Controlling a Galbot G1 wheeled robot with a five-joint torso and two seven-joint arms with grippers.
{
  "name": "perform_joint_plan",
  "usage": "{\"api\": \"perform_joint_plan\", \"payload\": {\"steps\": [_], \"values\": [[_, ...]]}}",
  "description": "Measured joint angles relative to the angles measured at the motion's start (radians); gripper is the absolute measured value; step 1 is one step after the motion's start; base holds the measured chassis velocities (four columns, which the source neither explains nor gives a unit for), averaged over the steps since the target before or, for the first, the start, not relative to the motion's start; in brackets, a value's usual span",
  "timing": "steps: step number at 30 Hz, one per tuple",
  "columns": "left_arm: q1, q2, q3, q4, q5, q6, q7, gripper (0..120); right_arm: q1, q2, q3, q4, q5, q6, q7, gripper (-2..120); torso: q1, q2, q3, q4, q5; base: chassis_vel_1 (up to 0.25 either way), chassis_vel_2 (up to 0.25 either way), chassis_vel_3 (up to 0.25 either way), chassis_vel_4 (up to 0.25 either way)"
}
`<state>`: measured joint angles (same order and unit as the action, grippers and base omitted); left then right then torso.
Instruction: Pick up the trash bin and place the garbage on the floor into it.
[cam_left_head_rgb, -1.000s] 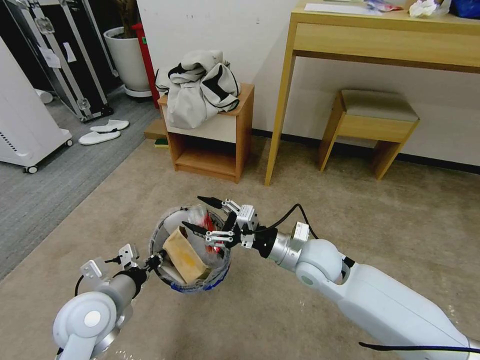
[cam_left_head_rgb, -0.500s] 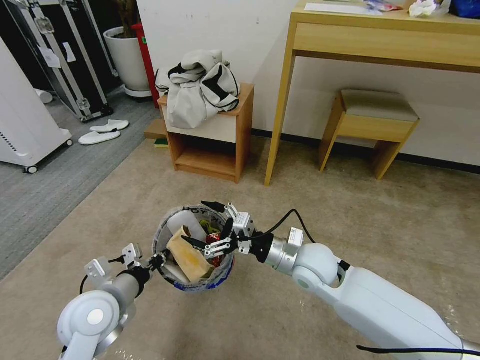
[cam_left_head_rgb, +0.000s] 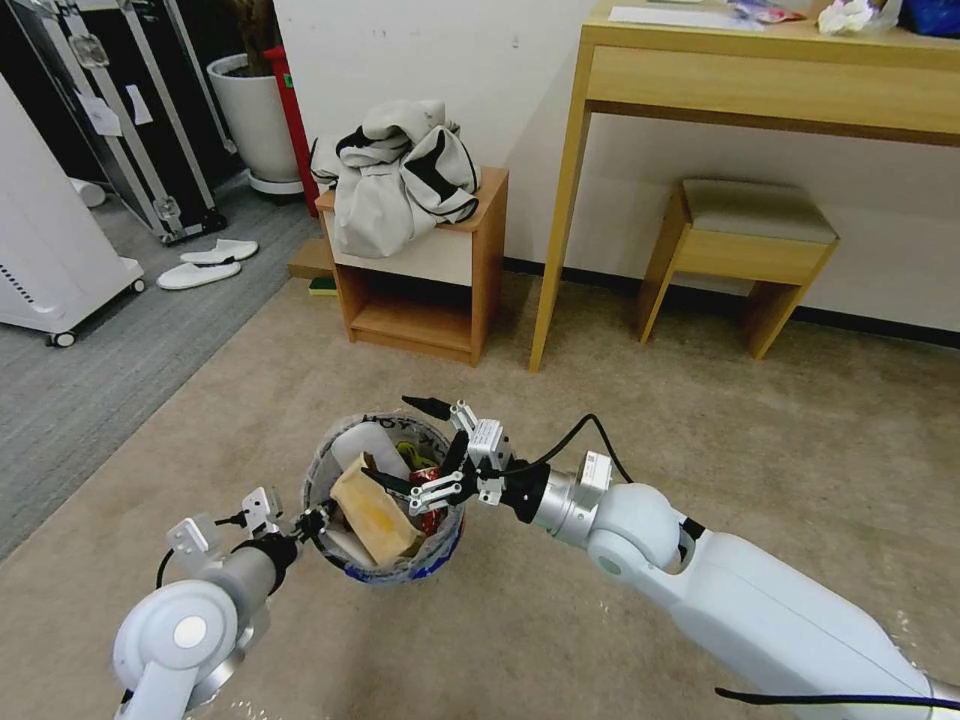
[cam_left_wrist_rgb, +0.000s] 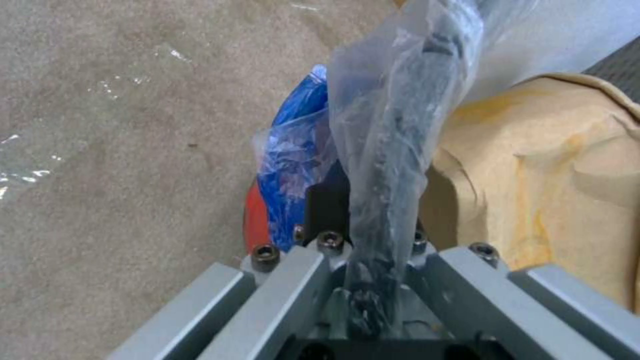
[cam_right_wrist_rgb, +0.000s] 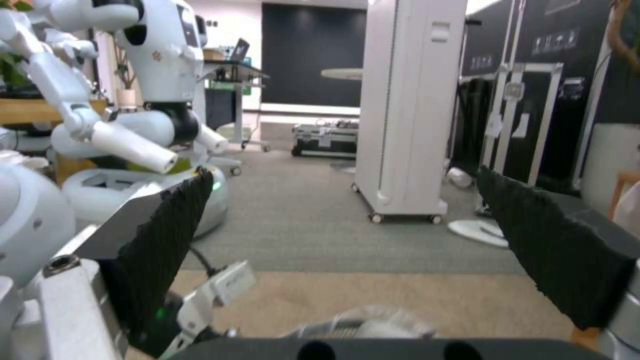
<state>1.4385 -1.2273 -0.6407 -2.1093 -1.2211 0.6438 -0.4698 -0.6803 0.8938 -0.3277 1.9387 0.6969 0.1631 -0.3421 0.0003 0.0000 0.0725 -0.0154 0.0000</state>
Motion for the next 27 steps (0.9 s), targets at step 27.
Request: {"api": "perform_joint_plan", "payload": {"steps": [27], "values": [[0.028, 0.001, -0.015, -0.015, 0.019, 0.004, -0.037, 0, -0.151, -0.057, 0.282, 0.082, 0.034, 0.077, 0.027, 100, 0.000, 0.000, 0.000, 0.0000, 0.0001, 0.000, 0.000, 0.000, 0.000]]}}
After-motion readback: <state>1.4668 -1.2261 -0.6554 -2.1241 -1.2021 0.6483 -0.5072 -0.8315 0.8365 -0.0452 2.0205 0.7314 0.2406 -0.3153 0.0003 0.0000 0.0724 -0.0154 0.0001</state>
